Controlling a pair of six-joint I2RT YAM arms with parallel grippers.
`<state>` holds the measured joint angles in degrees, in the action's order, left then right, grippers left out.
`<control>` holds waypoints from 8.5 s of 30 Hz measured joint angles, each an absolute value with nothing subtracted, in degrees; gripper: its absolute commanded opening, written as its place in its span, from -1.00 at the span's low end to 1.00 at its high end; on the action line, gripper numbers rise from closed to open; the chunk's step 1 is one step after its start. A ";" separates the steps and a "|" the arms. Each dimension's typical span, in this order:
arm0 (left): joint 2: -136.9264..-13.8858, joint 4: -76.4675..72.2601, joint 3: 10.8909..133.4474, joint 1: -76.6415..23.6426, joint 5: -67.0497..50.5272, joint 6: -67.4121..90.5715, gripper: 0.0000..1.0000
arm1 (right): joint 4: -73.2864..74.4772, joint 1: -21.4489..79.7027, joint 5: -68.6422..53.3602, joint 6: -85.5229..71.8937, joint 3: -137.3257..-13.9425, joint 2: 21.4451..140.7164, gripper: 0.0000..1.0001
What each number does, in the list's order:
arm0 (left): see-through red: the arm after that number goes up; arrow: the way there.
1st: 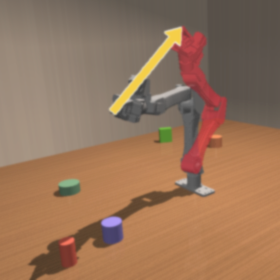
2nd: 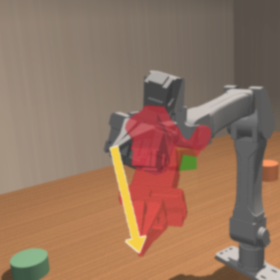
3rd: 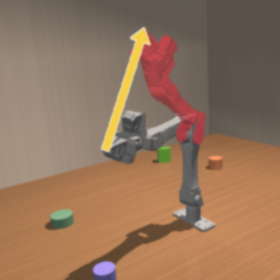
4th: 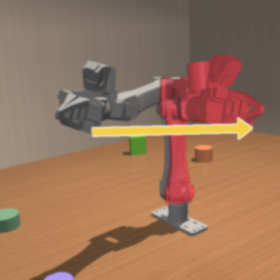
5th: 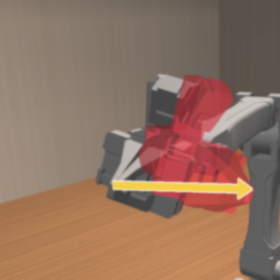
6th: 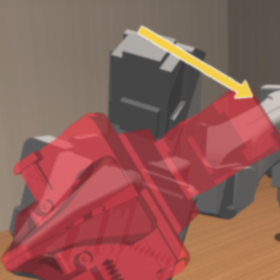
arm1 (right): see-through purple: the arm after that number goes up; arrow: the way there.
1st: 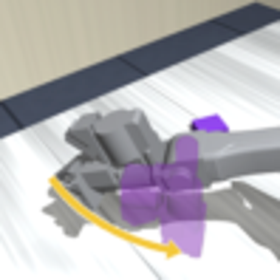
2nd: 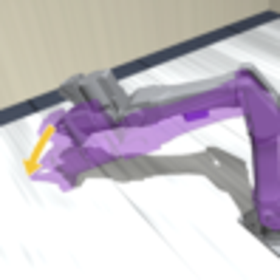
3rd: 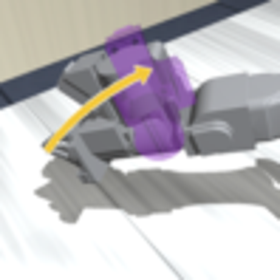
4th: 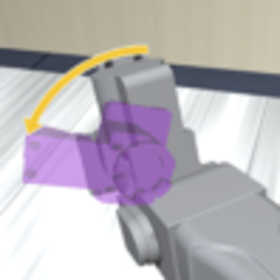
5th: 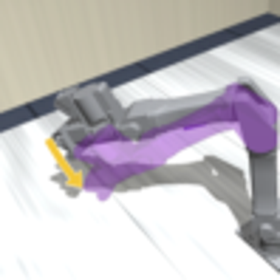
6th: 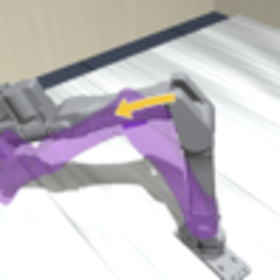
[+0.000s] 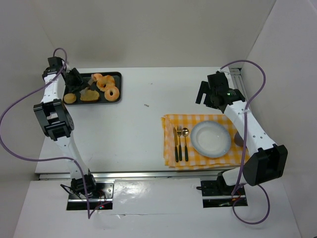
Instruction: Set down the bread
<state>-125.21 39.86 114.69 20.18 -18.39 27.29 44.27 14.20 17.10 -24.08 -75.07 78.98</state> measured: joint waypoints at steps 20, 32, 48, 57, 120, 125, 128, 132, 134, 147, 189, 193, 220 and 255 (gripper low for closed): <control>-118.98 31.48 106.96 23.00 -22.90 29.76 0.06 | 44.27 14.20 17.08 -24.08 -75.07 78.98 1.00; -119.57 29.52 106.91 23.00 -24.12 30.41 0.12 | 44.16 14.20 17.12 -24.08 -74.85 78.96 1.00; -123.83 28.95 106.94 23.00 -26.61 31.62 -0.69 | 44.18 14.20 17.12 -24.12 -74.50 77.87 1.00; -109.23 28.34 96.97 22.85 -17.43 31.99 -0.97 | 44.18 14.20 17.15 -24.12 -74.46 74.37 1.00; -103.07 20.18 88.09 -54.74 -13.96 37.32 0.08 | 56.58 14.20 25.63 -18.98 -92.88 58.61 1.00; -94.02 25.45 85.10 -51.18 -8.64 36.10 0.06 | 56.55 14.20 25.67 -18.96 -92.88 58.63 1.00; -86.91 29.69 81.78 -43.79 -5.63 35.42 0.08 | 56.53 14.20 25.67 -18.96 -92.86 58.65 1.00; -80.77 34.94 80.68 -27.57 -1.98 33.15 0.12 | 55.86 14.20 24.49 -18.94 -91.88 58.50 1.00; -79.90 36.51 80.79 -19.11 -0.75 32.36 0.12 | 55.37 14.20 23.51 -18.94 -90.98 58.52 1.00; -89.19 42.46 85.25 9.78 0.82 30.15 0.07 | 53.82 14.20 19.77 -19.07 -87.48 59.40 1.00; -102.85 39.92 89.21 22.92 -10.07 28.36 -0.96 | 49.71 14.20 19.68 -19.64 -82.13 62.63 1.00; -100.71 40.45 91.46 24.12 -8.47 28.36 -1.00 | 49.74 14.20 19.68 -19.66 -82.13 62.61 1.00; -73.01 16.69 65.63 -27.22 -27.53 39.46 -1.00 | 50.30 14.20 22.90 -20.58 -85.54 58.92 1.00; -98.91 27.33 89.10 -44.36 -14.37 31.53 0.17 | 52.97 14.20 26.39 -20.53 -86.74 57.21 1.00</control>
<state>-98.91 27.33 89.10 -44.36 -14.37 31.53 52.97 14.20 26.39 -20.53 -86.74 57.21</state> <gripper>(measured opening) 0.592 0.999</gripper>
